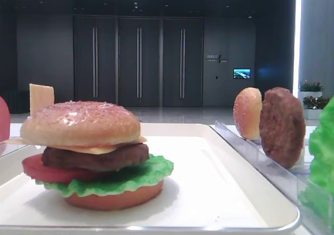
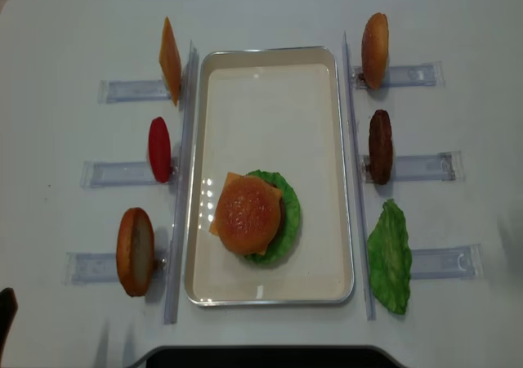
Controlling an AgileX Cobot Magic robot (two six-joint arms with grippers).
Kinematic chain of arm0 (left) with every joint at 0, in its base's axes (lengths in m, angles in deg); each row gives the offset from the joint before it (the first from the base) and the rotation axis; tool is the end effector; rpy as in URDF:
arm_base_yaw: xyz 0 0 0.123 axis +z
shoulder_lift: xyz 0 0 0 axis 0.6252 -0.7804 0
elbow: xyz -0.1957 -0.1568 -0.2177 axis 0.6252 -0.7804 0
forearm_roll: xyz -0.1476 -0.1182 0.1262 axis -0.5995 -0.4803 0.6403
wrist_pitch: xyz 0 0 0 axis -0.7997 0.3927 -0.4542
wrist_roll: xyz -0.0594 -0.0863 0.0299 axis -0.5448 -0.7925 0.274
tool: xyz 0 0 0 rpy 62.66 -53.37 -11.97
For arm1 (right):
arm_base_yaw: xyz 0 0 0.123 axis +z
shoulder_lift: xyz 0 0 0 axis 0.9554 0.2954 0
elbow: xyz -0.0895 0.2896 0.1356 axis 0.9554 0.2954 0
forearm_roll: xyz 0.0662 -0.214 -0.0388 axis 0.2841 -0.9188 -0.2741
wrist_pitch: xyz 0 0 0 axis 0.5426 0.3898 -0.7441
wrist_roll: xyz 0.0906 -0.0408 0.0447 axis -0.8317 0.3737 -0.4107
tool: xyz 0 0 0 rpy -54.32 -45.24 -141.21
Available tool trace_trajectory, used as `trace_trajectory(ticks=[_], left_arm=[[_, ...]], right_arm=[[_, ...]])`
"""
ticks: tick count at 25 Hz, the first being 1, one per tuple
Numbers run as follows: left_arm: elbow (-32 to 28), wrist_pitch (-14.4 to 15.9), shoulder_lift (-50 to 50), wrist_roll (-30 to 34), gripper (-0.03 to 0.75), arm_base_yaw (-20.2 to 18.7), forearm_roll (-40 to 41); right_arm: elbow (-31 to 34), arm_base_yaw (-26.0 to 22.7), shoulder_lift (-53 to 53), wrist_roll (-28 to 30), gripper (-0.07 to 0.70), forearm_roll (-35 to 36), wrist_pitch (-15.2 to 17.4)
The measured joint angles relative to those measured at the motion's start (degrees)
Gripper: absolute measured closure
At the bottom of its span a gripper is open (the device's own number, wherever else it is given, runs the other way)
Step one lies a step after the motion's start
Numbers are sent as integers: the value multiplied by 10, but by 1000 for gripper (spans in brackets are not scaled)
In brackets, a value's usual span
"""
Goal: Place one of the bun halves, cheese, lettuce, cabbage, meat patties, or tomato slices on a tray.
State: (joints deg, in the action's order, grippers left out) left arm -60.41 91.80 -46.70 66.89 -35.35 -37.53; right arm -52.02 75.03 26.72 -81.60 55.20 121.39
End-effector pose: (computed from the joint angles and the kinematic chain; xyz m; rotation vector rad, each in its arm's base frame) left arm -0.0603 -0.0057 0.2441 0.0369 2.1066 0.0631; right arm 0.0791 0.0105 0.3580 -0.1314 2.4347 0.0799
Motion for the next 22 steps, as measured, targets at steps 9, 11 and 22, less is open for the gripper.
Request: trace_trajectory(ticks=[9,11,22], left_arm=[[0,0,0,0,388,0,0],[0,0,0,0,388,0,0],[0,0,0,-2,388,0,0]], right_arm=[[61,0,-122,-22,272,-3,24],[70,0,-148,-24,272,-3,31],[112,0,-248,-49,275,-26,54]])
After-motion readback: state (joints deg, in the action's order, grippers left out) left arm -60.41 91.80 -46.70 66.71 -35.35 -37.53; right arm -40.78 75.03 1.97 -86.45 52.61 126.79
